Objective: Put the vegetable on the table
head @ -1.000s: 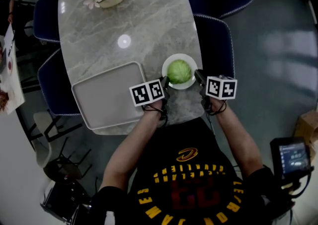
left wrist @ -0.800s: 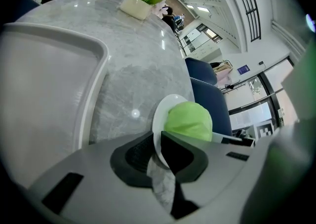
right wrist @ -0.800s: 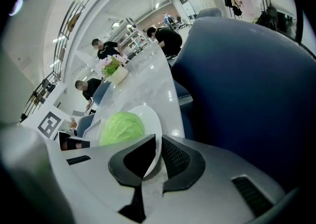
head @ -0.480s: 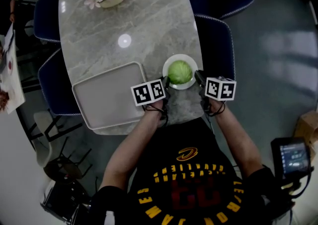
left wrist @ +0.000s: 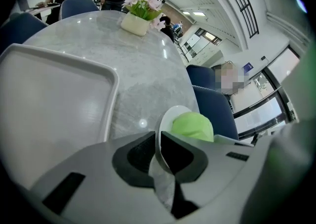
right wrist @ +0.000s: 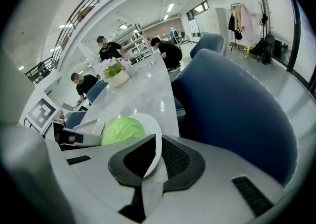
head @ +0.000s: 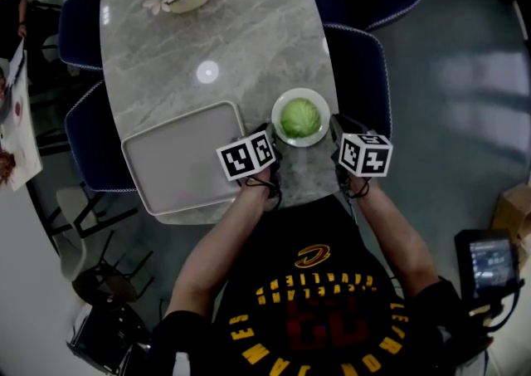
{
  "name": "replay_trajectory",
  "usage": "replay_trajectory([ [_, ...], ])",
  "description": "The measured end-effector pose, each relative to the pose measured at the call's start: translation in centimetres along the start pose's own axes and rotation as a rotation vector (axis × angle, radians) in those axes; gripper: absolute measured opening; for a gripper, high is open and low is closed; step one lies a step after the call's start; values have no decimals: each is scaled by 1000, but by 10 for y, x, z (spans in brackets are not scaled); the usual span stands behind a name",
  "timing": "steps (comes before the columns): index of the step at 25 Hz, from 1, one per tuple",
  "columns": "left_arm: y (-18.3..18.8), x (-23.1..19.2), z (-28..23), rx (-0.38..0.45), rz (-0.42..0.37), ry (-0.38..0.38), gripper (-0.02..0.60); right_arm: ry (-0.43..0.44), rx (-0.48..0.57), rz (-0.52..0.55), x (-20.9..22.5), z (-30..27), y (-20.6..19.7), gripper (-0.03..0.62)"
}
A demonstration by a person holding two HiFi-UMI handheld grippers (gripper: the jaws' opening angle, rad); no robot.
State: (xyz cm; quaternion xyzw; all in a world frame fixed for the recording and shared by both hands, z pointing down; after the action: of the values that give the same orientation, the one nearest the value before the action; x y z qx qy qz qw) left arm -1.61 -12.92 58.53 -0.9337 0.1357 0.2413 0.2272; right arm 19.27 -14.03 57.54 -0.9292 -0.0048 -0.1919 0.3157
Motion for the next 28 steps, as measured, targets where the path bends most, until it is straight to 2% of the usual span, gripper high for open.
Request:
replay_trajectory([
  [4, 7, 4, 17, 43, -18, -35, 37, 72, 80, 0, -19, 17, 13, 41],
  [6, 10, 7, 28, 76, -51, -50, 0, 126, 126, 7, -31, 26, 19, 41],
  [7, 11, 9, 34, 94, -65, -61, 0, 152, 148, 15, -38, 31, 22, 5],
  [11, 11, 18, 62, 154, -96, -122, 0, 246, 204, 61, -67, 50, 30, 5],
  [18, 9, 42, 115, 232, -248, -278, 0, 404, 297, 136, -118, 76, 36, 5],
  [23, 7, 45, 151, 284, -290, -357, 0, 486, 322, 164, -154, 91, 33, 5],
  [28, 13, 52, 187, 330, -369, -416, 0, 509, 365, 167, -183, 113, 37, 5],
])
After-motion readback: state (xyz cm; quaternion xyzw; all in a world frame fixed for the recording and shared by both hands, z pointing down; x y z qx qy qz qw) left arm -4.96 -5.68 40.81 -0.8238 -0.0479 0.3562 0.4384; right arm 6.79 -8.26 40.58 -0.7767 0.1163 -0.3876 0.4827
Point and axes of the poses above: the fingertips, and each gripper's own axes: z backward along the fingers, x to its right, y out of its top, the point moved 4 cm from there along z, backward along the fingers, and after that the axes turned 6 degrees about x, right-handed, at the moved point
